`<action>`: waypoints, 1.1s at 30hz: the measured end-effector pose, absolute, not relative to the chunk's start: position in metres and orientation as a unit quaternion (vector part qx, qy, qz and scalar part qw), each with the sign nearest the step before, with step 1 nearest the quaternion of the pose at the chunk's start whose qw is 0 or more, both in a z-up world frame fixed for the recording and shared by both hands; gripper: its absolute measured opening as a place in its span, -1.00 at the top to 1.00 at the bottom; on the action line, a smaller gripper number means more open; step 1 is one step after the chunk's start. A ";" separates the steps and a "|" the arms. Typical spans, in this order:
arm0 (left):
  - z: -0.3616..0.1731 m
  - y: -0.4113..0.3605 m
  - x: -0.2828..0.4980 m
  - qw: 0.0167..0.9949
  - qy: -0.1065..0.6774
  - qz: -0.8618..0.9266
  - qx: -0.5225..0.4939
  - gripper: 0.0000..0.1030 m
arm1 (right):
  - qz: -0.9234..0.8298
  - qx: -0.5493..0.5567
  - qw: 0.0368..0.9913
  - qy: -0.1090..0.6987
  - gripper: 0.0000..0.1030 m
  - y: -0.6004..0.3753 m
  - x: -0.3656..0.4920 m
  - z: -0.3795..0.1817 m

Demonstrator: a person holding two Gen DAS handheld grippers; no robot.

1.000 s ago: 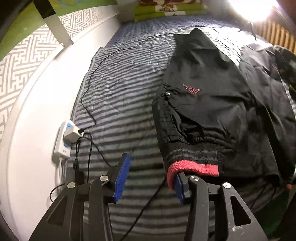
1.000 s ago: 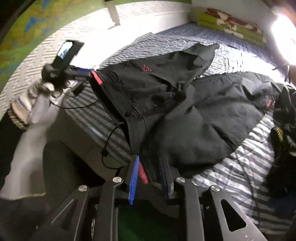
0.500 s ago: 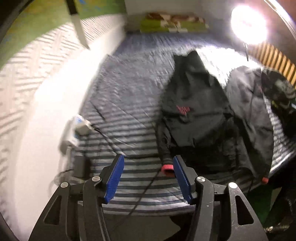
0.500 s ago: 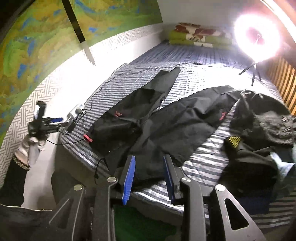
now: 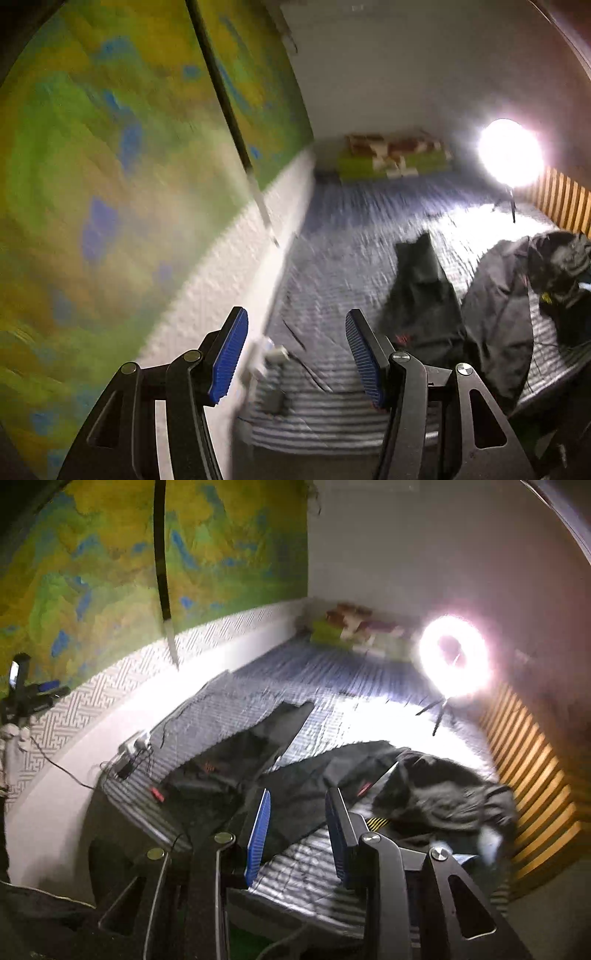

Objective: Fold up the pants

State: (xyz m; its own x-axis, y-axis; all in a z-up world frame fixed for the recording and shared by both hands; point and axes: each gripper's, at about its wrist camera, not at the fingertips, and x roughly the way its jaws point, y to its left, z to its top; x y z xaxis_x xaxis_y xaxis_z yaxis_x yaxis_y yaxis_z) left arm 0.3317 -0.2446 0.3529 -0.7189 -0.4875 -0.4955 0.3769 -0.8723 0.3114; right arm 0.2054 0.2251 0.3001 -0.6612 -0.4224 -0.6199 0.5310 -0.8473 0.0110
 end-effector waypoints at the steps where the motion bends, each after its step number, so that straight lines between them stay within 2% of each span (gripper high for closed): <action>1: 0.367 -0.242 0.338 0.244 -0.101 -0.922 0.283 -0.15 | -0.911 0.310 0.256 0.087 0.45 0.229 0.208 0.307; 14: 0.570 -0.213 0.445 0.362 -0.156 -0.898 0.194 -0.15 | -0.943 0.227 0.213 0.117 0.45 0.250 0.249 0.391; 23: 0.680 -0.173 0.508 0.419 -0.178 -0.883 0.116 -0.15 | -0.974 0.143 0.167 0.047 0.45 0.298 0.266 0.488; 27: 0.709 -0.159 0.523 0.447 -0.193 -0.869 0.088 -0.16 | -0.985 0.092 0.149 0.005 0.45 0.331 0.287 0.533; 29: 0.717 -0.157 0.531 0.432 -0.175 -0.882 0.075 -0.27 | -0.989 0.069 0.131 0.006 0.45 0.340 0.295 0.545; 33: 0.691 -0.153 0.504 0.410 -0.196 -0.883 0.120 -0.28 | -0.985 0.103 0.134 0.019 0.44 0.340 0.284 0.537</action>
